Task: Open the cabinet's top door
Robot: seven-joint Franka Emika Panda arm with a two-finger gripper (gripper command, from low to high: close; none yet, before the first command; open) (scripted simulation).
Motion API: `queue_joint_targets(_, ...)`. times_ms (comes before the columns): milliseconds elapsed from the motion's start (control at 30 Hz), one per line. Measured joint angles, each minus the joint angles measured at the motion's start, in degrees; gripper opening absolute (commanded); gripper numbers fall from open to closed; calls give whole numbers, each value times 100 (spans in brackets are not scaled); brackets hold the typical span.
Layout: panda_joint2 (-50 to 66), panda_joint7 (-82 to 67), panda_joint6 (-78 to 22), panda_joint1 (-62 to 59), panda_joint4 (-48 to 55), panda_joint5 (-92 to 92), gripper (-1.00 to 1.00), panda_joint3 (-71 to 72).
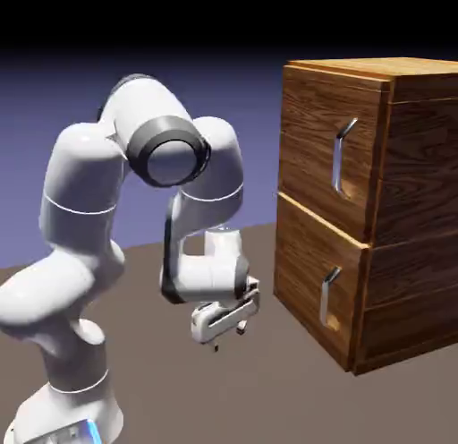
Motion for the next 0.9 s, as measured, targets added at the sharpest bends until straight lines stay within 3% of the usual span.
queue_joint_targets(900, 5455, -4619, -1583, -5105, 485, -6729, 0, 5289)
